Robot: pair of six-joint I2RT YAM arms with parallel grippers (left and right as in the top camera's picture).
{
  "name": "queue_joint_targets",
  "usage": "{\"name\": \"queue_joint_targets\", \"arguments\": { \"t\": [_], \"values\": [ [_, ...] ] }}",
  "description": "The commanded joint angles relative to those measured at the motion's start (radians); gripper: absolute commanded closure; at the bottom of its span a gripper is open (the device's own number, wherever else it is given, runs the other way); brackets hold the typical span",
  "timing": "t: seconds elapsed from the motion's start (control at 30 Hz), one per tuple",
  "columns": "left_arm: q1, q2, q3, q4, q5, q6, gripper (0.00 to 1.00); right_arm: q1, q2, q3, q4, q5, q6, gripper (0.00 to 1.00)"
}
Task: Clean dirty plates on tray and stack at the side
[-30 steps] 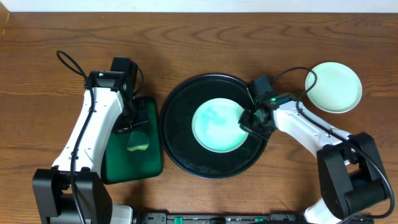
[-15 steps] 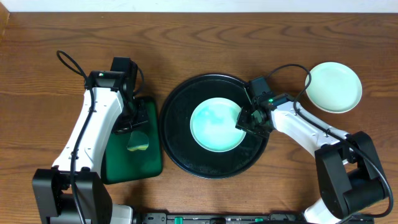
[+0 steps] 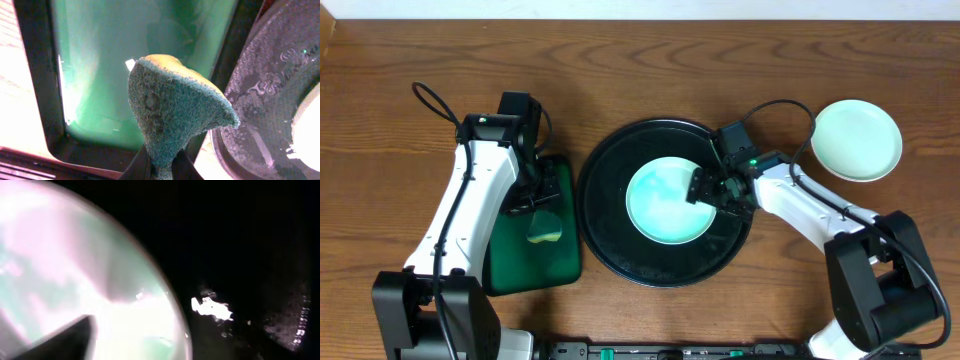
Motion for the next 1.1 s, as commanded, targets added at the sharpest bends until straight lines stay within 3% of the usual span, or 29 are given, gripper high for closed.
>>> {"name": "queue_joint_targets", "arguments": {
  "t": [0.0, 0.1, 0.13, 0.57, 1.07],
  "values": [
    [0.005, 0.010, -0.004, -0.007, 0.013, 0.017, 0.93, 0.005, 0.084, -0.005, 0.011, -0.054, 0.019, 0.35],
    [0.005, 0.010, -0.004, -0.007, 0.013, 0.017, 0.93, 0.006, 0.129, -0.006, 0.035, -0.095, 0.039, 0.76],
    [0.005, 0.010, -0.004, -0.007, 0.013, 0.017, 0.93, 0.006, 0.139, -0.005, 0.042, -0.096, 0.041, 0.98],
    [0.005, 0.010, -0.004, -0.007, 0.020, 0.017, 0.93, 0.006, 0.107, -0.005, 0.020, 0.035, 0.004, 0.99],
    [0.005, 0.010, -0.004, -0.003, 0.020, 0.017, 0.93, 0.036, -0.262, -0.005, 0.019, 0.426, -0.271, 0.99]
  ]
}}
